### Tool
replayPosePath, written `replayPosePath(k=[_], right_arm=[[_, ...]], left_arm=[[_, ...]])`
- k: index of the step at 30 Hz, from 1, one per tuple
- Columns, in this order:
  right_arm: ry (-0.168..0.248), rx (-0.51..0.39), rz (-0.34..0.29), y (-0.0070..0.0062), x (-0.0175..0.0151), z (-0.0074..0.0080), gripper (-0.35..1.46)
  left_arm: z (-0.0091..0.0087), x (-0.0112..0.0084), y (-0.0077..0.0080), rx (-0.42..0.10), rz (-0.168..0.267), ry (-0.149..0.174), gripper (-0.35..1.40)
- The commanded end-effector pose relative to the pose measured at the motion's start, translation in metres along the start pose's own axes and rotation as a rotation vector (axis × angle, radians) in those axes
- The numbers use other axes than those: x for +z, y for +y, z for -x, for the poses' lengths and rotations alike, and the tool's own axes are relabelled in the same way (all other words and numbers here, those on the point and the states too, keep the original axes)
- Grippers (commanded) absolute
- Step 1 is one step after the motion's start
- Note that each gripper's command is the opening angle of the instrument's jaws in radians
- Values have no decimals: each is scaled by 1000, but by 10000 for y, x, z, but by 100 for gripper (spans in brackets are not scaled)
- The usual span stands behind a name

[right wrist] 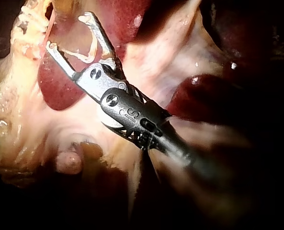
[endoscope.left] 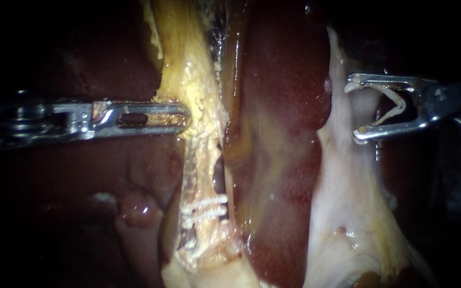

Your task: Clipping third clip left tube

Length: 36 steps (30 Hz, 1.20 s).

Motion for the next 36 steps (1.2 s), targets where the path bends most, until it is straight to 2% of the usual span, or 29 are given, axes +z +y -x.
replayPosePath(k=[1,6,9,12,15,20,26,31,36], right_arm=[[0,0,-1,0,0,-1,57],[3,-1,-1,-3,3,-1,58],[11,-9,1,-6,10,2,58],[6,15,2,-12,19,9,58],[-1,57,2,-18,32,18,59],[-3,146,-18,-30,57,33,58],[31,268,-63,-46,100,52,57],[-7,351,-112,-55,144,74,54],[-19,431,-145,-53,180,88,54]], left_arm=[[0,0,0,0,0,0,-35],[0,-1,-1,0,0,0,-35],[8,-11,0,3,-2,3,-35],[24,-31,2,9,15,-5,-35],[41,-55,4,21,30,-40,-35],[58,-87,7,22,34,-78,-35],[59,-105,6,26,38,-84,-35],[56,-110,0,24,38,-88,-35],[54,-113,-6,28,42,-90,-35]])
